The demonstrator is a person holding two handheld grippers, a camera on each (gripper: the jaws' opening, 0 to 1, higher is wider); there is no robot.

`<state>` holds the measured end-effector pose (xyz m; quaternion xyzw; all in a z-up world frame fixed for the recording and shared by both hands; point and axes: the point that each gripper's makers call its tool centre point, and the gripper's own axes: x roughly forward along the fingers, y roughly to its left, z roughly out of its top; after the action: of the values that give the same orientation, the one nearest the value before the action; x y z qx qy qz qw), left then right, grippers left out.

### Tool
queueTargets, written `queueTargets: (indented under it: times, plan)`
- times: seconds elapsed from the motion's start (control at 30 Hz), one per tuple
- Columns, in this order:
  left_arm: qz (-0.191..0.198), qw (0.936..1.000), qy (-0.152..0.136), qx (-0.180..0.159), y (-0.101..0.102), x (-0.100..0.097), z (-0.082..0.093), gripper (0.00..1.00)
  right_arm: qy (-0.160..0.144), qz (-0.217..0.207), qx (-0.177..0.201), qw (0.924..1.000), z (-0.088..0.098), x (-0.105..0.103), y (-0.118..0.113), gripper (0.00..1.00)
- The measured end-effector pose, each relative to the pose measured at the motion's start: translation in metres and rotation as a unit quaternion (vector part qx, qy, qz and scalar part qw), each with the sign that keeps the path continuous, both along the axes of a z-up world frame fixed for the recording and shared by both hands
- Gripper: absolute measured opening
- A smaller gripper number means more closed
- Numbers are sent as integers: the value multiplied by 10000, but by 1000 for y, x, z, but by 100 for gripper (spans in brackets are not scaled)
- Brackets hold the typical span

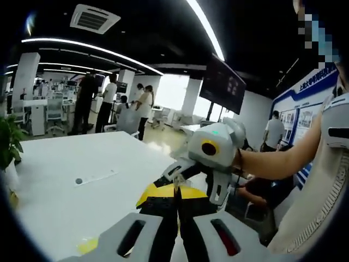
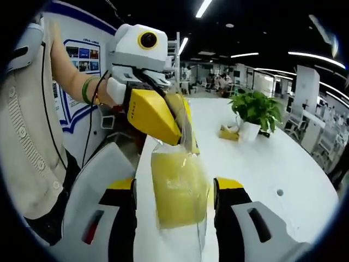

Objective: Compare the silicone blocks by pressing each to a similar depth, holding the contact briefly, and releasing to observe deformation and rebound differences across the visible hardness samples.

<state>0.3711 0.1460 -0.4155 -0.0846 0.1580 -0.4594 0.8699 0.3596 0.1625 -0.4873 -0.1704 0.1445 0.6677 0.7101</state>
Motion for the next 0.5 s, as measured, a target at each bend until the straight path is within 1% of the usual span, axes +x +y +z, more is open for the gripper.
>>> queueTargets:
  times: [0.03, 0.07, 0.13, 0.2, 0.23, 0.27, 0.3, 0.33, 0.37, 0.4, 0.43, 0.47, 0.5]
  plan:
    - [23, 10000, 27, -25, 4, 4, -2, 0, -152, -105, -79, 9998, -4, 3, -5, 57]
    - [45, 9999, 95, -80, 4, 6, -6, 0, -240, -291, 35, 9993, -4, 7, -9, 61]
    - [110, 9998, 169, -96, 1, 9, -15, 0, -192, -568, 239, 9979, -5, 10, -16, 64]
    - [126, 9995, 274, -123, -3, 10, -23, 0, -197, -965, 410, 9943, -10, 17, -26, 67]
    - [135, 9994, 284, -122, -5, 10, -25, 0, -94, -1122, 493, 9924, -14, 15, -32, 69]
    - [169, 9989, 399, -152, -7, 11, -35, 0, -57, -1256, 511, 9907, -18, 15, -36, 72]
    - [174, 9988, 430, -154, -7, 12, -41, 0, -96, -1482, 562, 9873, -22, 17, -43, 73]
    - [267, 9981, 529, -189, -7, 15, -49, 0, -65, -1591, 659, 9850, -24, 16, -46, 73]
    - [275, 9977, 581, -215, -8, 16, -55, 0, 121, -1732, 841, 9812, -28, 12, -51, 74]
    - [291, 9978, 555, -193, -8, 17, -61, 0, 378, -1870, 1057, 9759, -30, 9, -55, 74]
    - [396, 9970, 641, -187, -8, 20, -71, 0, 906, -2072, 1221, 9664, -39, 4, -62, 75]
    - [389, 9966, 705, -189, -11, 21, -78, 0, 1242, -2201, 1281, 9590, -46, -1, -67, 77]
    - [397, 9965, 718, -154, -13, 24, -87, 0, 1416, -2309, 1358, 9530, -51, -4, -72, 77]
